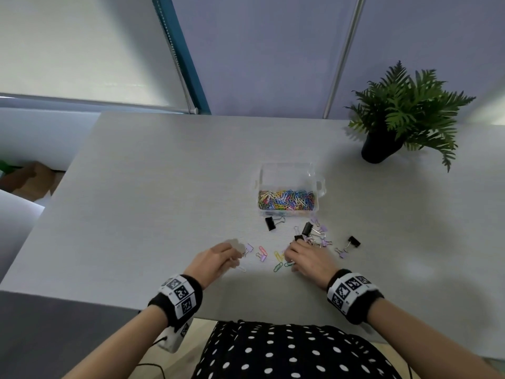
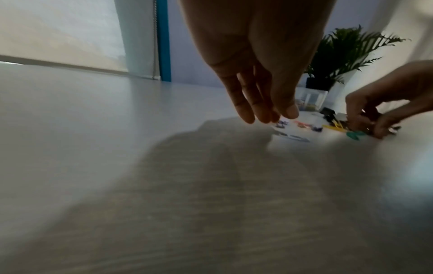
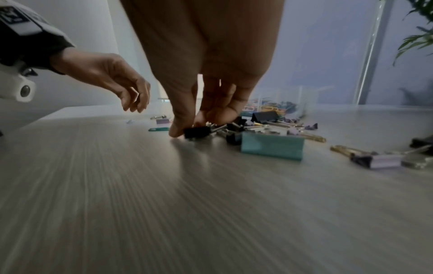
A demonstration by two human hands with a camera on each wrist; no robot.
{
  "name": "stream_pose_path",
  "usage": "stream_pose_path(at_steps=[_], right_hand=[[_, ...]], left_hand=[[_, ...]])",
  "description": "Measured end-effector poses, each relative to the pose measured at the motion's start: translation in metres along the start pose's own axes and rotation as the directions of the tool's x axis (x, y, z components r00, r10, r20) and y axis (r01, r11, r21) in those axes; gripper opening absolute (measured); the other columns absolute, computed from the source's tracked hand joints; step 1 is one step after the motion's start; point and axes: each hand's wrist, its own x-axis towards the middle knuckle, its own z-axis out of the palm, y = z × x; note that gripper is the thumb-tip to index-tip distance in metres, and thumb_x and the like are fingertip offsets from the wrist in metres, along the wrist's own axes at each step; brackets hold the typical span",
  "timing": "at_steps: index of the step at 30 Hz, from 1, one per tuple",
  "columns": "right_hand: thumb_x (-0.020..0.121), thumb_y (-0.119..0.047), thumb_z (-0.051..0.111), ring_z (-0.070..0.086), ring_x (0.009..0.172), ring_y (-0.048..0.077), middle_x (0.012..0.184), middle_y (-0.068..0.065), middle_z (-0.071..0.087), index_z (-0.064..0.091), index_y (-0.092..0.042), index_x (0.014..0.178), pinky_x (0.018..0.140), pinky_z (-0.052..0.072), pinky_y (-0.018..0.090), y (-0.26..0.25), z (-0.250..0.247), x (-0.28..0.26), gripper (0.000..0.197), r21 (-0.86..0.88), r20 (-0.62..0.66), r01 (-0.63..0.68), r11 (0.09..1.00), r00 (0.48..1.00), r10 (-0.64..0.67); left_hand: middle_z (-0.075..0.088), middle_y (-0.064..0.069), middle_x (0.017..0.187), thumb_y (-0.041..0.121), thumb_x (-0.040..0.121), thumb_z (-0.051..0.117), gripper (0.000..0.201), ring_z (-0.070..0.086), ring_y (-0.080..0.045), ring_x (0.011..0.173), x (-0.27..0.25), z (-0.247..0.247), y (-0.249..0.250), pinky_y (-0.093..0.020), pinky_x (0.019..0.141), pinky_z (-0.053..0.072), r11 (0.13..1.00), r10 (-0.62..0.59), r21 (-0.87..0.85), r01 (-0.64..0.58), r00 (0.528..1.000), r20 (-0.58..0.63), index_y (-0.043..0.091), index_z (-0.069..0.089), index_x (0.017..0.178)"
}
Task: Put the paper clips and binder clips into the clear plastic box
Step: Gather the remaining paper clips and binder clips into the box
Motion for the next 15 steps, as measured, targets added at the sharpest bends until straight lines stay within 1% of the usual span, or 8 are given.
stream_pose_path(at_steps=[2,3,6,8,10,12,14,15], right_hand=[[0.049,-0.018,0.082,0.047,0.079,0.014,0.079,-0.003,0.058,0.051,-0.02,0.073,0.048,0.045,0.027,0.001,0.007,0.002,0.039,-0.056,-0.03,-0.002,0.998,1.0,0.0],[0.047,-0.016,0.081,0.041,0.078,0.013,0.075,-0.004,0.055,0.047,-0.021,0.069,0.043,0.044,0.027,0.002,0.012,0.004,0.041,-0.062,-0.056,-0.001,0.998,0.998,-0.002],[0.055,-0.007,0.074,0.035,0.077,0.012,0.073,-0.002,0.053,0.043,-0.02,0.067,0.041,0.044,0.027,0.001,0.016,0.003,0.036,-0.053,-0.135,0.048,0.997,0.989,-0.055],[0.055,-0.007,0.073,0.037,0.075,0.01,0.07,-0.006,0.053,0.044,-0.021,0.067,0.044,0.037,0.02,-0.005,0.012,0.001,0.035,-0.027,-0.17,0.069,0.997,0.983,-0.073],[0.06,-0.007,0.072,0.04,0.076,0.009,0.071,-0.007,0.055,0.046,-0.021,0.072,0.048,0.037,0.02,-0.01,0.012,0.002,0.032,0.043,-0.185,0.096,0.994,0.979,-0.087],[0.07,-0.006,0.066,0.047,0.085,0.015,0.081,-0.002,0.06,0.051,-0.017,0.083,0.057,0.048,0.03,-0.014,0.015,0.007,0.023,0.095,-0.155,0.116,0.989,0.983,-0.1],[0.077,-0.009,0.06,0.051,0.094,0.023,0.091,0.004,0.062,0.055,-0.013,0.093,0.065,0.051,0.039,-0.017,0.018,0.014,0.017,0.084,-0.095,0.105,0.991,0.991,-0.097],[0.079,-0.01,0.057,0.05,0.096,0.024,0.093,0.006,0.06,0.054,-0.013,0.092,0.066,0.051,0.042,-0.018,0.02,0.016,0.013,0.069,-0.07,0.093,0.993,0.994,-0.089]], left_hand=[[0.061,0.003,0.103,0.025,0.085,0.05,0.015,0.052,-0.005,0.089,0.002,0.009,0.006,-0.027,0.069,0.055,1.0,0.013,0.019,-0.012,0.998,-0.057,0.026,0.057,0.098],[0.061,0.002,0.098,0.018,0.082,0.059,0.015,0.048,-0.005,0.089,0.004,0.012,0.008,-0.026,0.066,0.054,0.999,0.014,0.031,-0.012,0.997,-0.081,0.028,0.054,0.093],[0.057,0.008,0.077,0.011,0.059,0.08,0.036,0.04,-0.002,0.078,0.007,0.019,0.014,-0.014,0.049,0.04,0.995,0.016,0.097,-0.008,0.996,-0.088,0.025,0.05,0.073],[0.056,0.01,0.072,0.013,0.052,0.083,0.037,0.038,-0.002,0.075,0.009,0.017,0.016,-0.014,0.046,0.036,0.984,0.031,0.176,-0.017,0.997,-0.077,0.025,0.051,0.067],[0.056,0.009,0.072,0.014,0.051,0.083,0.038,0.042,-0.004,0.073,0.012,0.015,0.019,-0.015,0.046,0.038,0.975,0.068,0.214,-0.053,0.996,-0.065,0.024,0.051,0.068],[0.058,0.006,0.076,0.012,0.059,0.079,0.035,0.049,-0.007,0.073,0.017,0.009,0.026,-0.018,0.052,0.044,0.977,0.109,0.193,-0.094,0.991,-0.072,0.022,0.05,0.076],[0.059,-0.002,0.093,0.011,0.079,0.064,0.016,0.052,-0.013,0.086,0.032,0.001,0.037,-0.026,0.068,0.049,0.984,0.11,0.149,-0.099,0.992,-0.061,0.016,0.055,0.091],[0.058,-0.004,0.102,0.012,0.086,0.056,0.013,0.051,-0.016,0.094,0.041,-0.002,0.042,-0.029,0.075,0.049,0.987,0.088,0.134,-0.084,0.996,-0.028,0.014,0.056,0.099]])
